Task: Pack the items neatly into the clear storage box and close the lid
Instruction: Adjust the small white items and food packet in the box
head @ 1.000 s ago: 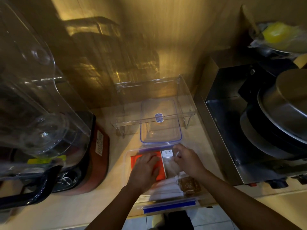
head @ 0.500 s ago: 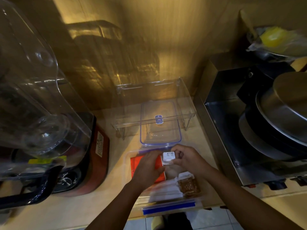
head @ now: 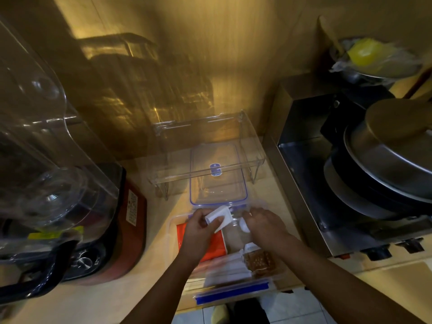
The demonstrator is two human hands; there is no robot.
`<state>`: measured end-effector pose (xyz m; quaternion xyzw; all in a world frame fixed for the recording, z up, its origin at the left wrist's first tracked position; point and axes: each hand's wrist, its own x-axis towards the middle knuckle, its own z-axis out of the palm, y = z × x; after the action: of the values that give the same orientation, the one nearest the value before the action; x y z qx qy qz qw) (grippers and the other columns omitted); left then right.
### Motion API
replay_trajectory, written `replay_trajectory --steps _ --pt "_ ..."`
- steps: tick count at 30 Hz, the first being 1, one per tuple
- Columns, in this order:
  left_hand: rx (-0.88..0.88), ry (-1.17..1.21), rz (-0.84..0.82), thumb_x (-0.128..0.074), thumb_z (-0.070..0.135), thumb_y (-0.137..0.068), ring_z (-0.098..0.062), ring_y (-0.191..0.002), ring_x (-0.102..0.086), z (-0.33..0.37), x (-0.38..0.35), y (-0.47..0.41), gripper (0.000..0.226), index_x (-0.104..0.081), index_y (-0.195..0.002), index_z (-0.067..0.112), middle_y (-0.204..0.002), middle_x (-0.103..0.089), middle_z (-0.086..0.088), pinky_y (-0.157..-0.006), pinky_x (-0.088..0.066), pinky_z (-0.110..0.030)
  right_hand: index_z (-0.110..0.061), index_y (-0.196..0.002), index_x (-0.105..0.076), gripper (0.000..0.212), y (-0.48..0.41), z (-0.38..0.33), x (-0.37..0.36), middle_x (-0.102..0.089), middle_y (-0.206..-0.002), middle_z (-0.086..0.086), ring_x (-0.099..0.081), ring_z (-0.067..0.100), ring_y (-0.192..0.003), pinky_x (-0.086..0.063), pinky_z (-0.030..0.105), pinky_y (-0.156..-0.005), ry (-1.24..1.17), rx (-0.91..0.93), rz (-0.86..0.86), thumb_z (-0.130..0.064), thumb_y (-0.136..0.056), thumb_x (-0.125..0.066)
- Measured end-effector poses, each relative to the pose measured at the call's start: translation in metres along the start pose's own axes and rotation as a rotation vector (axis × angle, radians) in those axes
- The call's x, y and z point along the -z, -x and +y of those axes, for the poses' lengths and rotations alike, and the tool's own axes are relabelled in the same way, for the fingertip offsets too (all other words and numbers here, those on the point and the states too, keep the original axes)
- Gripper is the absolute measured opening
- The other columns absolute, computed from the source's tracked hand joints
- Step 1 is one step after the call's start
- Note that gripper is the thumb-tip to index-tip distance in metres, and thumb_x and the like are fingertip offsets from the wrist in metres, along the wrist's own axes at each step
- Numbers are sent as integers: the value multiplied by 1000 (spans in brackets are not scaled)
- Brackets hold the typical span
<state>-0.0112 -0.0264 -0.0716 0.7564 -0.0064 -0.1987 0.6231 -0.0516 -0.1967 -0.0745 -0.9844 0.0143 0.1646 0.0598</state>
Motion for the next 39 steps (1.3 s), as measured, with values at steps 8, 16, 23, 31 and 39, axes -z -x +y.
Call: replay_trajectory --steps 8,16,23,31,39 --pt "82 6 64 -67 17 -83 -13 -75 -61 -7 6 11 8 -60 -84 20 -85 -63 -1 -63 -51 -26 2 -130 -38 44 -26 -12 -20 -54 -126 25 -54 37 -115 -46 42 -94 93 -10 -74 0 -86 -45" --pt "142 44 46 -67 11 -82 -23 -89 -64 -11 14 19 20 -59 -100 5 -103 -62 -13 -61 -58 -28 -8 -140 -29 61 -29 -16 -31 -40 -142 14 -45 26 -126 -43 33 -98 -334 -72 -77 -7 -85 -54" --pt "114 91 -15 -64 -4 -80 -20 -76 -62 -6 9 24 17 -57 -95 -4 -87 -61 -10 -58 -53 -23 -5 -96 -65 16 -4 -9 4 -66 -88 6 -60 17 -79 -49 17 -64 -1274 -237 82 3 -83 -59" --pt "91 -57 -115 -61 3 -86 -22 -83 -61 0 -11 22 16 -60 -102 -3 -96 -60 -18 -72 -55 -34 5 -110 -58 35 10 1 12 -60 -98 22 -62 27 -81 -53 33 -67 -1201 -93 -181 7 -77 -67" --pt "-482 -1023 -277 -36 39 -95 -21 -123 -48 -15 -14 4 41 -52 -126 18 -131 -58 -5 -102 -29 -33 -7 -114 -55 43 2 7 -13 -62 -116 10 -59 24 -107 -50 41 -93 -714 -209 -138 -16 -76 -72"
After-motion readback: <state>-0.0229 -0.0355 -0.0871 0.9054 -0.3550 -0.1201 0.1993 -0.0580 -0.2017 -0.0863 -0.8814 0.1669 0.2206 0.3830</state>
